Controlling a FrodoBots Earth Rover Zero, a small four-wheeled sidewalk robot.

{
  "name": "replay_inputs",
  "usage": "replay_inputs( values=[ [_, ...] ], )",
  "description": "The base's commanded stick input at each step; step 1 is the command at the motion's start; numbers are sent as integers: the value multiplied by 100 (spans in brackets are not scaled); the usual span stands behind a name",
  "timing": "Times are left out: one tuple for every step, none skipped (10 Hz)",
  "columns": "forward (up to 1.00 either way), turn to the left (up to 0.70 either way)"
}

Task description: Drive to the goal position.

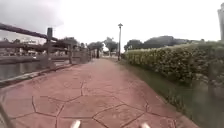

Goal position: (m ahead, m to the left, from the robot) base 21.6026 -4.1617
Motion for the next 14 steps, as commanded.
replay_inputs(
  values=[
    [70,2],
    [70,2],
    [70,2],
    [70,2],
    [70,2],
    [70,2],
    [70,2],
    [70,2],
    [70,2],
    [70,2],
    [70,2],
    [70,2],
    [70,2],
    [70,3]
  ],
)
